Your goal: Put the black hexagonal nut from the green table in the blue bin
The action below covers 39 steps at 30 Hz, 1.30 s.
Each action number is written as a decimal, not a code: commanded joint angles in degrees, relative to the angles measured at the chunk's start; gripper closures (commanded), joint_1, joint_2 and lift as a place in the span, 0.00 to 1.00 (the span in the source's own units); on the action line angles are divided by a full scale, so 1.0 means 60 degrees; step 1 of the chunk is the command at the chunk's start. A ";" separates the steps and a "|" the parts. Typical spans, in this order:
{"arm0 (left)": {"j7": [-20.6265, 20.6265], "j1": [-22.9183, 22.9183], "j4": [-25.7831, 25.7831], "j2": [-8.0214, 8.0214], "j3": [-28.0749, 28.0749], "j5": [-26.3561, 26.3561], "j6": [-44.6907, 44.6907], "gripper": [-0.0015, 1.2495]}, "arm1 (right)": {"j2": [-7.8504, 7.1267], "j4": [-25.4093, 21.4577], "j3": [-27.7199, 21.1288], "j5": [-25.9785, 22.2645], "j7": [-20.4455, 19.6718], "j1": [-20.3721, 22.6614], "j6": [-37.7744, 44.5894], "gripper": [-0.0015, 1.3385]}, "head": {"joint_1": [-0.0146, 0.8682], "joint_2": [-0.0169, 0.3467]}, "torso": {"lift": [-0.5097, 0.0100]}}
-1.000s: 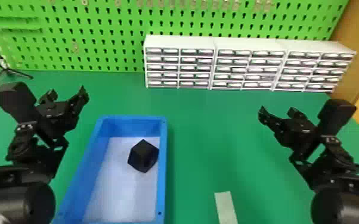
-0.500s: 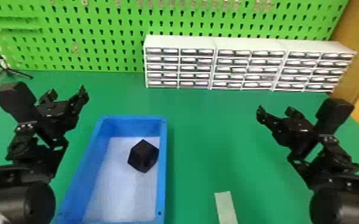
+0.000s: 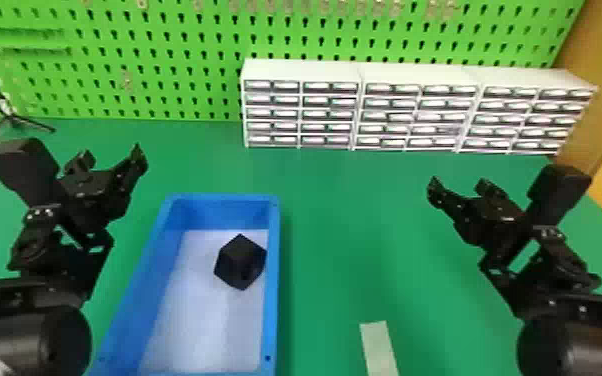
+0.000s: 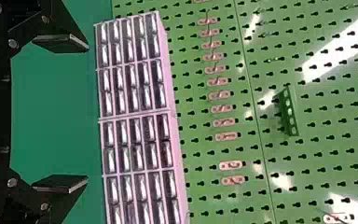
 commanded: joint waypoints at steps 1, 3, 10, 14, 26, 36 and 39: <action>0.0000 -0.0012 0.0000 0.0000 0.0004 0.0000 0.0000 0.35 | -0.0009 0.0012 0.0057 -0.0018 0.0001 -0.0047 0.0000 0.22 | 0.80 0.07 | 0.79; 0.0000 -0.0012 -0.0015 0.0000 0.0004 0.0000 0.0000 0.35 | -0.0009 0.0012 0.0057 -0.0033 0.0001 -0.0047 0.0000 0.22 | 0.80 0.07 | 0.79; 0.0000 -0.0071 -0.0015 0.0000 0.0004 0.0000 -0.0014 0.35 | -0.0082 0.0012 0.0086 -0.0077 0.0001 -0.0149 -0.0014 0.22 | 0.80 0.07 | 0.79; 0.0000 -0.0115 0.0000 0.0000 -0.0025 0.0000 -0.0044 0.35 | -0.0082 0.0012 0.0101 -0.0091 0.0001 -0.0193 -0.0014 0.22 | 0.80 0.07 | 0.79; 0.0000 -0.0144 0.0000 0.0000 -0.0025 -0.0029 -0.0044 0.35 | -0.0126 0.0012 0.0145 -0.0091 0.0001 -0.0135 0.0000 0.22 | 0.80 0.07 | 0.79; 0.0000 -0.0041 -0.0029 0.0000 0.0019 -0.0014 -0.0044 0.35 | -0.0126 0.0012 0.0174 -0.0106 0.0001 -0.0076 0.0000 0.22 | 0.80 0.07 | 0.79; 0.0000 -0.0027 -0.0029 0.0000 0.0019 -0.0014 -0.0044 0.35 | -0.0141 0.0012 0.0174 -0.0106 0.0001 -0.0061 0.0000 0.22 | 0.80 0.07 | 0.79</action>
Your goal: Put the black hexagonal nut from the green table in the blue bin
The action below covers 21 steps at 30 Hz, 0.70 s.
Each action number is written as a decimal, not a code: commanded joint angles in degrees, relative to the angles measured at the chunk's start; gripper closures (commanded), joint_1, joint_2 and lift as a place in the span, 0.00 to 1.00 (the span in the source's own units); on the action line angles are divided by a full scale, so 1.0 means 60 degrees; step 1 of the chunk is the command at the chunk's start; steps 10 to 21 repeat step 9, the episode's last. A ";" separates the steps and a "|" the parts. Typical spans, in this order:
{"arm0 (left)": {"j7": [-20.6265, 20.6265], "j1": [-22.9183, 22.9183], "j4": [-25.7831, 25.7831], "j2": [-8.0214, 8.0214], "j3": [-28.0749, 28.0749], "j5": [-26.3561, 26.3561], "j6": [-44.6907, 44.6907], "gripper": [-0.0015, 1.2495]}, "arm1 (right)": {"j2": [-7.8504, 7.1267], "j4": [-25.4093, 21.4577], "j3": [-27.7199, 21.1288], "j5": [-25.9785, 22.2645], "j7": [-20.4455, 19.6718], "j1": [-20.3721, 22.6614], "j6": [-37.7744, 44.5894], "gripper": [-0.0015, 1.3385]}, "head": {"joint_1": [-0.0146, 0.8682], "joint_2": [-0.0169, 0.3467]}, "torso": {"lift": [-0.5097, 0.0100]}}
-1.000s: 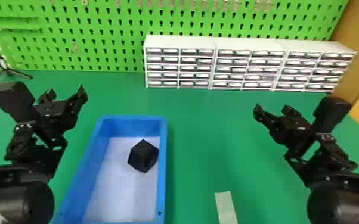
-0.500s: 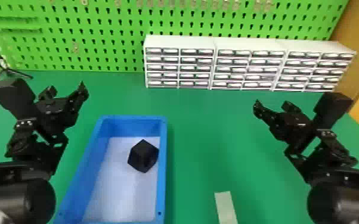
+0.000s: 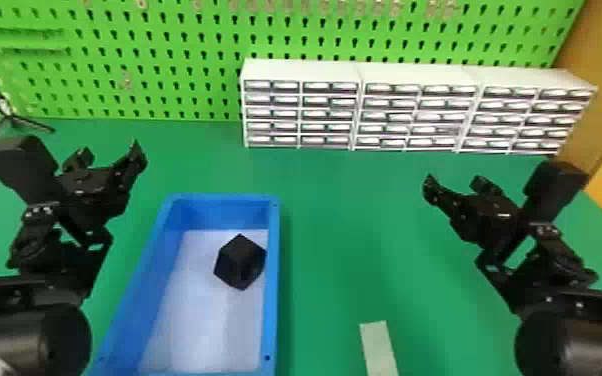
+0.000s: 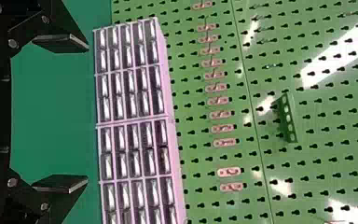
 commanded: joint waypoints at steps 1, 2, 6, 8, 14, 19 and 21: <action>0.0000 0.0013 -0.0003 0.0000 -0.0009 0.0000 0.0000 0.35 | -0.0016 0.0000 -0.0011 0.0002 0.0001 0.0019 0.0001 0.22 | 0.80 0.07 | 0.79; 0.0000 0.0013 -0.0003 0.0000 -0.0009 0.0000 0.0000 0.35 | -0.0016 0.0000 -0.0025 0.0016 0.0001 0.0019 0.0001 0.22 | 0.80 0.07 | 0.79; 0.0000 0.0027 -0.0003 0.0000 -0.0024 -0.0014 0.0000 0.35 | -0.0001 0.0000 -0.0099 0.0031 0.0001 0.0062 0.0016 0.22 | 0.80 0.07 | 0.79; 0.0000 0.0042 -0.0003 0.0000 -0.0024 -0.0014 0.0000 0.35 | -0.0001 0.0000 -0.0143 0.0031 0.0001 0.0062 0.0001 0.22 | 0.80 0.07 | 0.79; 0.0000 0.0042 -0.0003 0.0000 -0.0038 -0.0014 0.0000 0.35 | 0.0014 0.0000 -0.0157 0.0016 0.0001 0.0062 0.0001 0.22 | 0.80 0.07 | 0.79; 0.0000 0.0042 -0.0003 0.0000 -0.0038 -0.0014 0.0000 0.35 | 0.0014 0.0000 -0.0157 0.0016 0.0001 0.0062 0.0001 0.22 | 0.80 0.07 | 0.79; 0.0000 0.0042 -0.0003 0.0000 -0.0038 -0.0014 0.0000 0.35 | 0.0014 0.0000 -0.0157 0.0016 0.0001 0.0062 0.0001 0.22 | 0.80 0.07 | 0.79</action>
